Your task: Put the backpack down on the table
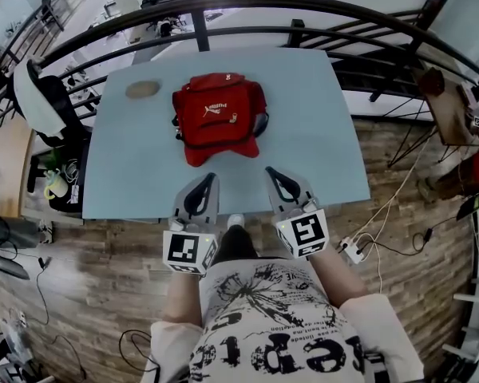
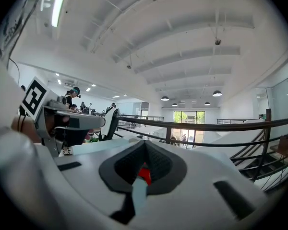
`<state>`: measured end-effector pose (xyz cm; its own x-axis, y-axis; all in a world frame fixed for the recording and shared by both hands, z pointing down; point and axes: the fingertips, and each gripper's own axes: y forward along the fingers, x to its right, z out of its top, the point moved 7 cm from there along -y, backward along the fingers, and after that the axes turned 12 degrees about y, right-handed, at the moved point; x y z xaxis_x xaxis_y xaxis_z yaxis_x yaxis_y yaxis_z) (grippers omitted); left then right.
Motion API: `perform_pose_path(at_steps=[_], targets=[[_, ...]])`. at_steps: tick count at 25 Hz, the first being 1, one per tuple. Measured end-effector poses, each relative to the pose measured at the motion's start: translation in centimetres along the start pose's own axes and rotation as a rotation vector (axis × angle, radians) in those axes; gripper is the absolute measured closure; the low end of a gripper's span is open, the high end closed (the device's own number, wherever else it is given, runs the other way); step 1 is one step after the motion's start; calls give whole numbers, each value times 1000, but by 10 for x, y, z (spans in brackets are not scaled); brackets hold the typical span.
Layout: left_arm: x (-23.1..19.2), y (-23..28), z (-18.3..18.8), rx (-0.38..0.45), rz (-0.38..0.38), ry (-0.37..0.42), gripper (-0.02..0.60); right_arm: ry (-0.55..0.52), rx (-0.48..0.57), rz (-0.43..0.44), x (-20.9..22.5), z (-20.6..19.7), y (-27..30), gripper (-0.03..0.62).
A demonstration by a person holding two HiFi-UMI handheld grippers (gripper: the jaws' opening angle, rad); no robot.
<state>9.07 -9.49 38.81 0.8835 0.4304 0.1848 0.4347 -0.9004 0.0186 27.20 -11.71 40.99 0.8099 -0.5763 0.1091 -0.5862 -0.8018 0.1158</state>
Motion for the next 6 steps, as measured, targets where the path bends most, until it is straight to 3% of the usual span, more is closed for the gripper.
perform_pose_path(at_steps=[6], targets=[[-3,6,-3,-3,-5,7,566,-9,2,-3,1,-1,7,603]])
